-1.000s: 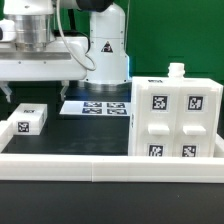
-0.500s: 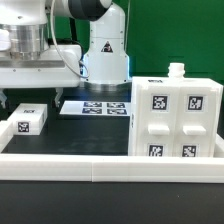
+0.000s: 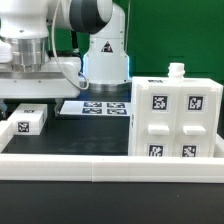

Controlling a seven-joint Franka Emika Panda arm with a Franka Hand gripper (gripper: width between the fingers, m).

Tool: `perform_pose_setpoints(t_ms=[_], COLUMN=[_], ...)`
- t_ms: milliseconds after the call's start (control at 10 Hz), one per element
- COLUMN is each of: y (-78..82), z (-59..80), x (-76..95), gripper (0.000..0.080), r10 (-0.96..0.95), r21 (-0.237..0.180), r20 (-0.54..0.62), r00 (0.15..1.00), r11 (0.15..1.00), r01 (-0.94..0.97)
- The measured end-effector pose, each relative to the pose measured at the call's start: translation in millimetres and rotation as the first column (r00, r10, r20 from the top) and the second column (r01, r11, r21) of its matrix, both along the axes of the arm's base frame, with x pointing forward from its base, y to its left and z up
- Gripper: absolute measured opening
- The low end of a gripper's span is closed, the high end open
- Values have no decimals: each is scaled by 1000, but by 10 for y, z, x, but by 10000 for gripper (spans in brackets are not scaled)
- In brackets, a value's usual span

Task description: Assemble cabinet

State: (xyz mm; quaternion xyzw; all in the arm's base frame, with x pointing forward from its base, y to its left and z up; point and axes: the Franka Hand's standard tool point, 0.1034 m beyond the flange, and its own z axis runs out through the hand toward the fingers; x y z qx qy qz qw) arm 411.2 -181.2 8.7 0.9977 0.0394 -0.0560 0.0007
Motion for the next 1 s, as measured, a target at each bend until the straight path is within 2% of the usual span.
perform_pose_setpoints(t_ms=[100,200,300,400,900,1000], y=[0,0,1,1,2,44], z=[0,0,0,0,0,52], x=[1,1,1,0,0,5], gripper=[797,663,663,561,561,561], r10=[0,0,0,0,0,-2], r21=[0,0,0,0,0,9], r20=[0,0,0,0,0,-8], r00=[1000,1000,1000,1000,1000,1000], r11=[1000,1000,1000,1000,1000,1000], r01=[0,0,0,0,0,2])
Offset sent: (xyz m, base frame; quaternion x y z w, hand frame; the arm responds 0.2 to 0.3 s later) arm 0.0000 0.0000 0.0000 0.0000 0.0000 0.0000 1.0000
